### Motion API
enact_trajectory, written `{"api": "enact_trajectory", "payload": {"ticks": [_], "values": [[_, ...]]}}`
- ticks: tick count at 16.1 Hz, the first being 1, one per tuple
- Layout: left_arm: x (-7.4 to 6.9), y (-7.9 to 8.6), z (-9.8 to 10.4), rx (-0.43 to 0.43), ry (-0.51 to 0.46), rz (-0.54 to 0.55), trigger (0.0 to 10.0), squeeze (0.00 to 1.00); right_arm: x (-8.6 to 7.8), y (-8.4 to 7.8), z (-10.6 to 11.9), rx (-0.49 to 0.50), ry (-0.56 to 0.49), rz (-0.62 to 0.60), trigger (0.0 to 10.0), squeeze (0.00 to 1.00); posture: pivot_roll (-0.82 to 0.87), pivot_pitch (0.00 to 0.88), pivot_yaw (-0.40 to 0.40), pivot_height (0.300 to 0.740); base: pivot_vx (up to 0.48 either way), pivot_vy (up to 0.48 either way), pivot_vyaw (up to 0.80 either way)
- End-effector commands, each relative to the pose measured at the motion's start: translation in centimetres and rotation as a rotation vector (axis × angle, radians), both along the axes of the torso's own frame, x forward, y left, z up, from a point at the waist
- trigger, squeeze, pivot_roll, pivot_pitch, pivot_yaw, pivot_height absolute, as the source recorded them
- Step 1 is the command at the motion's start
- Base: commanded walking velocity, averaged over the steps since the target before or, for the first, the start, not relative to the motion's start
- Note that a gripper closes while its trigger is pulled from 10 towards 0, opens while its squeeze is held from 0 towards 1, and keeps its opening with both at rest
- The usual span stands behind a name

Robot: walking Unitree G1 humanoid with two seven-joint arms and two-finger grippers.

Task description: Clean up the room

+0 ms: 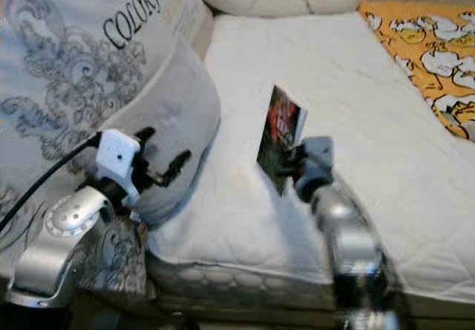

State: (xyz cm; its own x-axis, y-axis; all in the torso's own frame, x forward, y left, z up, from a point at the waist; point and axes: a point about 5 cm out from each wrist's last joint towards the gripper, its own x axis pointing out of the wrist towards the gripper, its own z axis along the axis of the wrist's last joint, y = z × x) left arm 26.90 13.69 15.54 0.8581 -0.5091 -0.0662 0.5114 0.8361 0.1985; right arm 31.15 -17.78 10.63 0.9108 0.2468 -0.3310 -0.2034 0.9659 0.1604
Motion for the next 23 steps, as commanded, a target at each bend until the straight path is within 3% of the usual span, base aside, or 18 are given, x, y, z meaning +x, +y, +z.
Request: {"api": "enact_trajectory", "payload": {"ticks": [1, 2, 4, 8, 10, 14, 15, 17, 18, 22, 23], "values": [[0.1, -0.4, 1.0, 0.017, -0.025, -0.053, 10.0, 0.00, 0.6, 0.6, 0.8, 0.091, 0.017, 0.059, 10.0, 0.00, 0.01, 0.000, 0.047, 0.740, 0.000, 0.000, 0.00], [0.1, -0.5, 1.0, 0.026, -0.020, -0.071, 10.0, 0.00, 0.8, 0.4, 0.9, 0.117, 0.030, 0.064, 10.0, 0.00, 0.01, 0.000, 0.046, 0.740, 0.000, 0.000, 0.00], [-0.1, -0.9, 1.7, 0.078, 0.022, -0.216, 10.0, 0.00, 2.0, -0.8, -0.2, 0.282, 0.189, 0.177, 10.0, 0.00, 0.04, 0.000, 0.044, 0.740, 0.000, 0.000, 0.00], [-0.8, -1.0, 1.8, 0.116, 0.089, -0.318, 10.0, 0.00, 3.1, -1.6, -0.7, 0.390, 0.286, 0.212, 10.0, 0.00, 0.06, 0.000, 0.039, 0.740, 0.000, 0.000, 0.00], [-1.6, -0.8, 1.5, 0.143, 0.143, -0.365, 10.0, 0.00, 3.6, -1.2, -1.0, 0.366, 0.332, 0.265, 10.0, 0.00, 0.08, 0.000, 0.036, 0.740, 0.000, 0.000, 0.00], [-2.8, 0.1, 0.2, 0.194, 0.274, -0.378, 10.0, 0.00, 3.5, -0.7, -2.6, 0.160, 0.424, 0.298, 10.0, 0.00, 0.12, 0.000, 0.030, 0.740, 0.000, 0.000, 0.00], [-3.0, 0.4, -0.1, 0.204, 0.297, -0.371, 10.0, 0.00, 3.7, -0.7, -2.8, 0.067, 0.410, 0.286, 10.0, 1.00, 0.13, 0.000, 0.031, 0.740, 0.000, 0.000, 0.00], [-3.1, 0.6, -0.2, 0.211, 0.308, -0.358, 10.0, 0.00, 4.3, -0.8, -2.7, -0.067, 0.351, 0.277, 10.0, 1.00, 0.13, 0.000, 0.033, 0.740, 0.000, 0.000, 0.00], [-3.1, 0.5, -0.2, 0.218, 0.310, -0.342, 10.0, 0.00, 4.7, -1.2, -2.7, -0.245, 0.284, 0.224, 10.0, 1.00, 0.13, 0.000, 0.037, 0.740, 0.000, 0.000, 0.00], [-2.9, 0.2, -0.6, 0.244, 0.313, -0.326, 10.0, 0.00, 5.2, -2.1, -2.5, -0.483, 0.167, 0.118, 10.0, 1.00, 0.13, 0.000, 0.043, 0.740, 0.000, 0.000, 0.00], [-2.9, 0.2, -0.6, 0.243, 0.313, -0.324, 10.0, 0.00, 5.2, -2.3, -2.5, -0.469, 0.163, 0.097, 10.0, 1.00, 0.13, 0.000, 0.043, 0.740, 0.000, 0.000, 0.00]]}}
